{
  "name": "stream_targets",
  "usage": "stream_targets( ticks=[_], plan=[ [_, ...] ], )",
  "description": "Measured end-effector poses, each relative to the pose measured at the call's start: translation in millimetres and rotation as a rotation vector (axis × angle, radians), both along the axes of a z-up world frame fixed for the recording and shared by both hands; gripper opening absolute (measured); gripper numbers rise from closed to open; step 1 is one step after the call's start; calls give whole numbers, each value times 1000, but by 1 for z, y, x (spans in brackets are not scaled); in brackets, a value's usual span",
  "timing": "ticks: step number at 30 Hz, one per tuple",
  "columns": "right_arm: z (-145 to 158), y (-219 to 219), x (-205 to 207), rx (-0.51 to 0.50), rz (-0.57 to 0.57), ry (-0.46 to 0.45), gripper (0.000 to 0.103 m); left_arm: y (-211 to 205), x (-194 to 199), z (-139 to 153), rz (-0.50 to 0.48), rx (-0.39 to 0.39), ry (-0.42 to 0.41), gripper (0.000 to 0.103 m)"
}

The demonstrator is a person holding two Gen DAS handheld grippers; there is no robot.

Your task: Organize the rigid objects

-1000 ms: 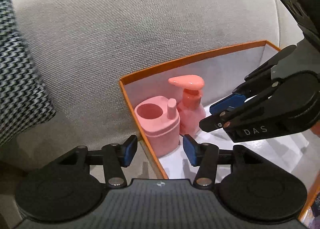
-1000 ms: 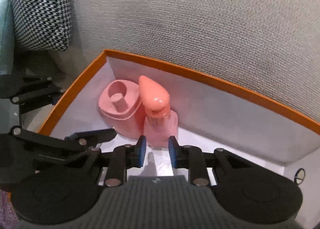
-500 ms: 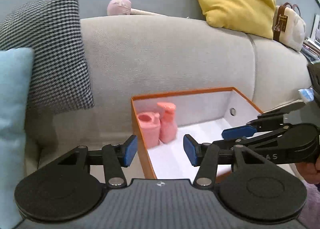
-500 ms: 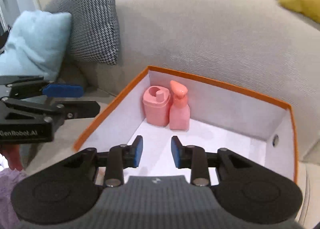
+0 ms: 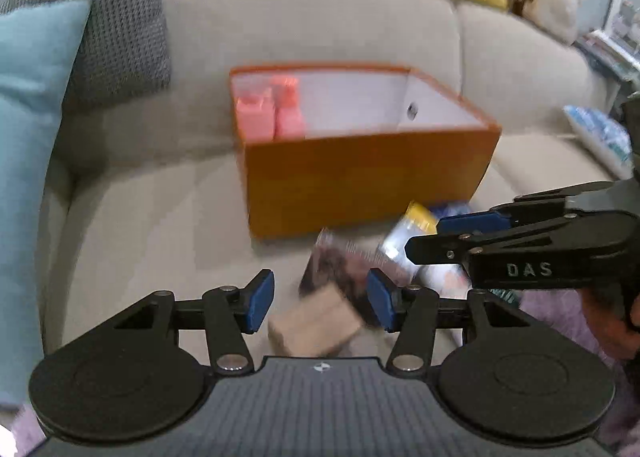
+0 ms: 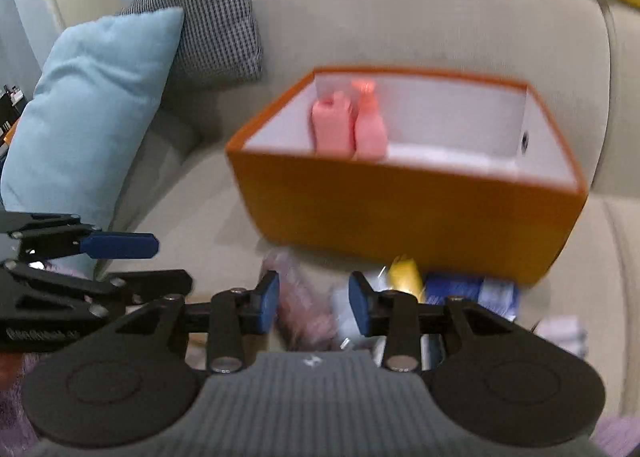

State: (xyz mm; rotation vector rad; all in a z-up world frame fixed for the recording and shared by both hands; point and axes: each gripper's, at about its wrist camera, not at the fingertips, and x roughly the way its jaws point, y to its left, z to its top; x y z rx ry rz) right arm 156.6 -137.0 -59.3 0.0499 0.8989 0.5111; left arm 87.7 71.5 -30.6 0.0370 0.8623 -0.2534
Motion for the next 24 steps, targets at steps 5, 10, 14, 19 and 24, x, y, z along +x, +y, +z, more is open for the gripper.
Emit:
stream_targets(
  ticks=[5, 10, 14, 19, 24],
  plan=[
    [-16, 18, -11, -102, 61, -23, 46, -2, -2, -18, -6, 60, 29, 75],
    [-19, 23, 0, -118, 89, -8, 47, -4, 6, -25, -52, 84, 52, 80],
    [-21, 32, 15, -158, 126, -15, 47, -8, 16, -34, -92, 102, 94, 82],
    [-31, 48, 31, -182, 183, 8, 47, -10, 26, -45, -121, 100, 121, 83],
    [-41, 62, 39, -185, 230, 31, 47, 0, 31, -49, -108, 24, 153, 84]
  ],
)
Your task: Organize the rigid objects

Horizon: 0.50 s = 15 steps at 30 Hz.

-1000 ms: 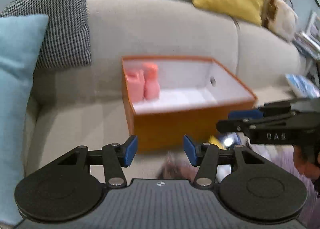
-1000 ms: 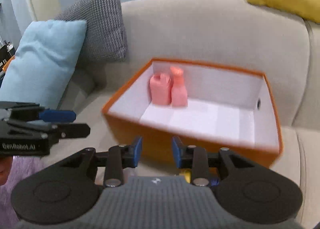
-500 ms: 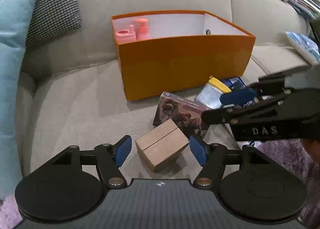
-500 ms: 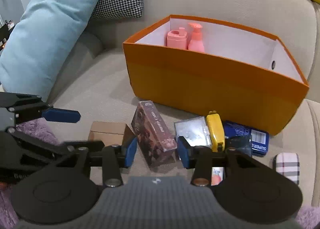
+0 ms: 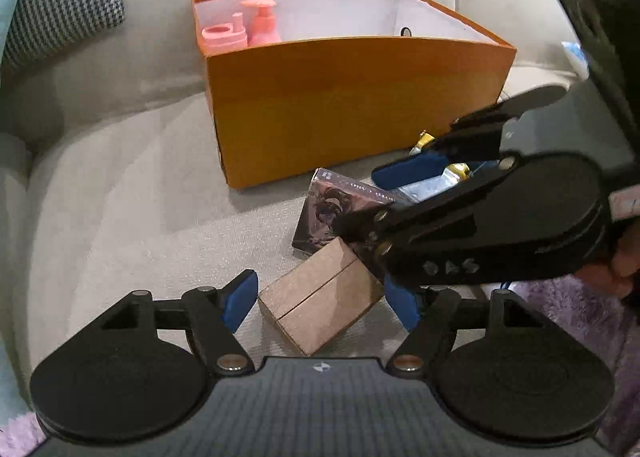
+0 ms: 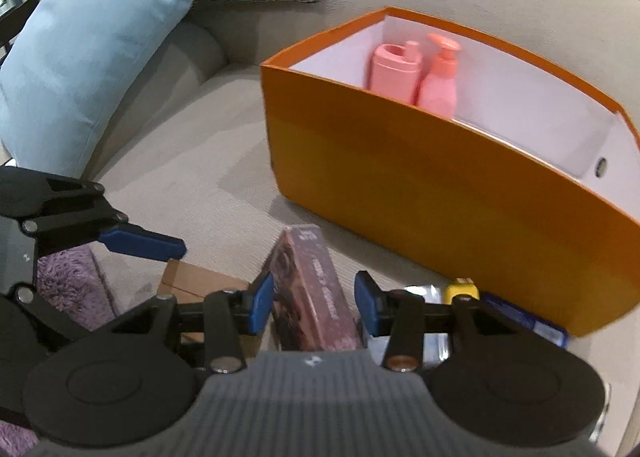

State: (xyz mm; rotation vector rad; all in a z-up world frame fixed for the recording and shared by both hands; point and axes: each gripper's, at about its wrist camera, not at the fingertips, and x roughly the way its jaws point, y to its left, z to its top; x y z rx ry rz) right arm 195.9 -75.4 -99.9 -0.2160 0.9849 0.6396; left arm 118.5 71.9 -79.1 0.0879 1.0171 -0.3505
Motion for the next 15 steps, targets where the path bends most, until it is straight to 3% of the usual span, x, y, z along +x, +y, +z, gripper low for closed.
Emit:
stream_targets(
  ticks=[3, 4, 5, 9, 11, 15],
  plan=[
    [-6, 1, 4, 0, -19, 35, 44, 5, 0, -2, 11, -39, 15, 80],
    [-6, 0, 5, 6, -28, 44, 42, 7, 0, -1, 19, -48, 14, 73],
    [-6, -1, 5, 11, -33, 50, 35, 9, -1, -1, 30, -56, 14, 66],
    [0, -7, -1, 43, -60, 97, 24, 21, -2, 0, 85, -110, 35, 56],
    [3, -10, -7, 37, -84, 106, 24, 25, -5, 1, 109, -127, 35, 47],
    [4, -23, -27, 10, -123, 135, 23, 31, -4, 2, 145, -161, 56, 42]
  ],
)
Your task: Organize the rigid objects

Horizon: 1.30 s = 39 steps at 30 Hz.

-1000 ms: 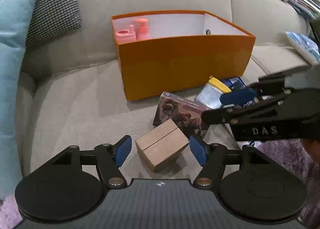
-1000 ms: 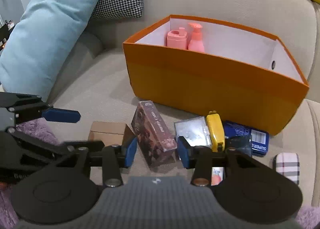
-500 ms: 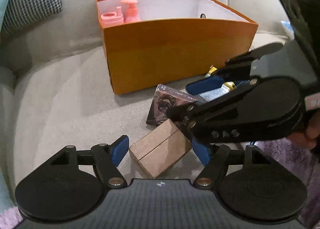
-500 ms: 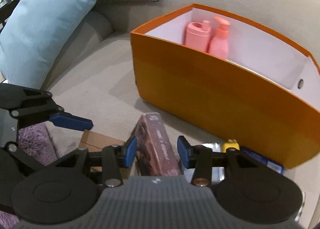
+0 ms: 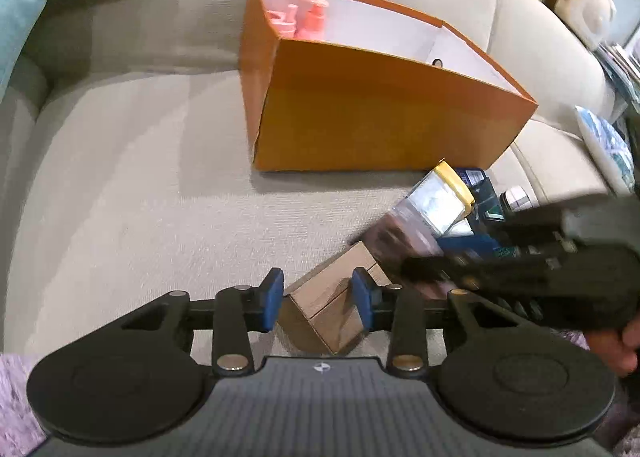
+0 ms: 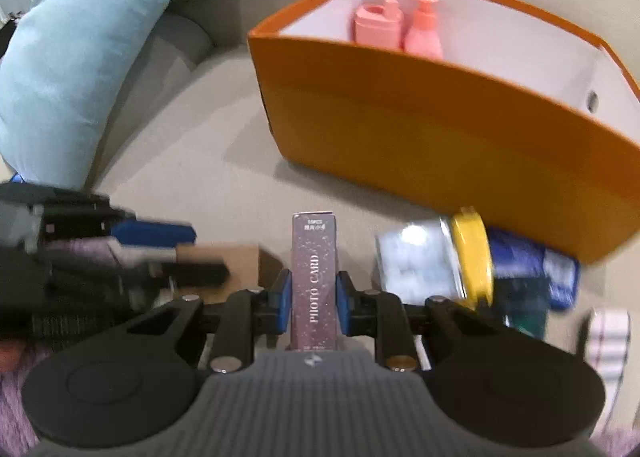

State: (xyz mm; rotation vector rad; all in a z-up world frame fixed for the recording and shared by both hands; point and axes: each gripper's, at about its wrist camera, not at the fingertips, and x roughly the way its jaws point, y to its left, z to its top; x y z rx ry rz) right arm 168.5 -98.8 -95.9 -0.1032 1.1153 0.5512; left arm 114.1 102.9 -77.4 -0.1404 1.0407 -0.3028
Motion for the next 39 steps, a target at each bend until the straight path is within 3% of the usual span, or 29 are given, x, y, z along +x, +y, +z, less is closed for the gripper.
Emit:
stream_targets(
  ticks=[10, 15, 19, 23, 27, 30, 32, 33, 39],
  plan=[
    [-11, -54, -31, 46, -154, 121, 23, -25, -9, 14, -80, 123, -63, 46],
    [-14, -61, -30, 92, -197, 129, 24, -40, -18, 24, -111, 34, -36, 46],
    [-13, -68, -34, 64, -201, 122, 27, -57, -22, 20, -101, -71, 43, 46],
    [-15, -80, -36, 69, -204, 136, 29, -80, -20, 4, -100, -57, 102, 42],
    [-16, -102, -36, 111, -258, 172, 30, -83, -11, -16, -27, -91, 182, 43],
    [-10, -116, -37, 125, -283, 163, 33, -87, -7, -26, 0, -109, 213, 49],
    [-5, -126, -36, 135, -293, 154, 33, -92, -3, -31, 15, -134, 230, 62],
    [-1, -130, -35, 125, -301, 137, 33, -95, -1, -34, 25, -140, 235, 64],
    [13, -166, -19, -24, -340, 29, 38, -109, 10, -53, 29, -128, 272, 76]
  ],
)
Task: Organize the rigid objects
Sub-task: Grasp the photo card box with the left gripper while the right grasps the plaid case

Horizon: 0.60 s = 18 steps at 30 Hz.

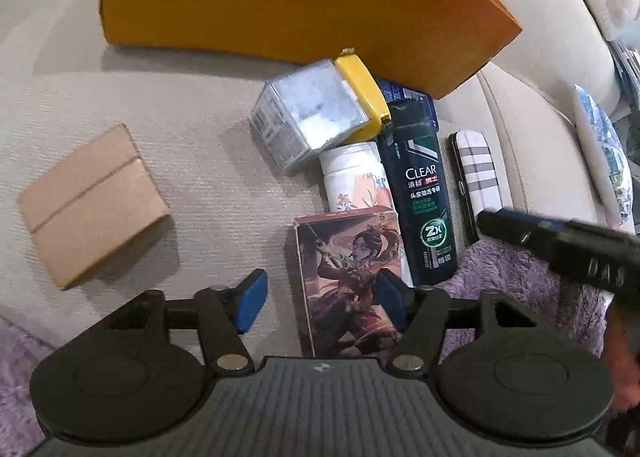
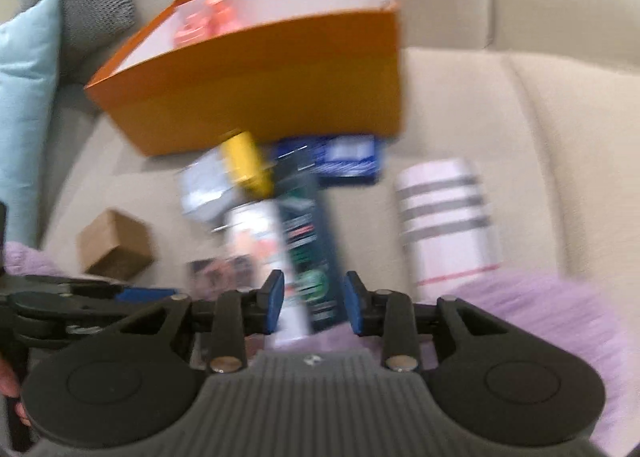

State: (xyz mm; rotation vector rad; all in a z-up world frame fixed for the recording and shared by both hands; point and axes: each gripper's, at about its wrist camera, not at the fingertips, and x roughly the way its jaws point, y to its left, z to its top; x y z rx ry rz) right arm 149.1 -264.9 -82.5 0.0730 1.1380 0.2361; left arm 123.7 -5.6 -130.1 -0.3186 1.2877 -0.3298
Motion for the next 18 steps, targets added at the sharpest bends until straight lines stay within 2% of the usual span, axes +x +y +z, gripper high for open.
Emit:
stream_targets(
  ticks=[4, 6, 7, 10, 11, 13, 14, 16, 18],
  plan=[
    [-4, -34, 19, -96, -55, 3, 41, -8, 5, -14, -21, -64, 46, 77],
    [-8, -46, 29, -105, -62, 7, 47, -15, 7, -16, -37, -72, 46, 71],
    [-11, -50, 34, -111, -62, 11, 49, -18, 7, -15, -46, -76, 44, 65],
    [-22, -62, 47, -103, -65, 45, 50, -26, 7, -9, -60, -39, 34, 64],
    [-27, -64, 51, -101, -67, 62, 50, -28, 6, -5, -64, -17, 23, 59],
    [-35, -69, 56, -61, -70, 93, 56, -28, 5, 3, -75, -5, 8, 47],
    [-41, -71, 59, -15, -77, 110, 63, -26, 5, 7, -74, -10, 5, 43],
    [-52, -76, 66, 66, -80, 168, 65, -24, 5, 13, -64, -4, -2, 41],
    [-57, -81, 69, 100, -96, 191, 66, -22, 6, 18, -49, 12, -13, 40]
  ],
)
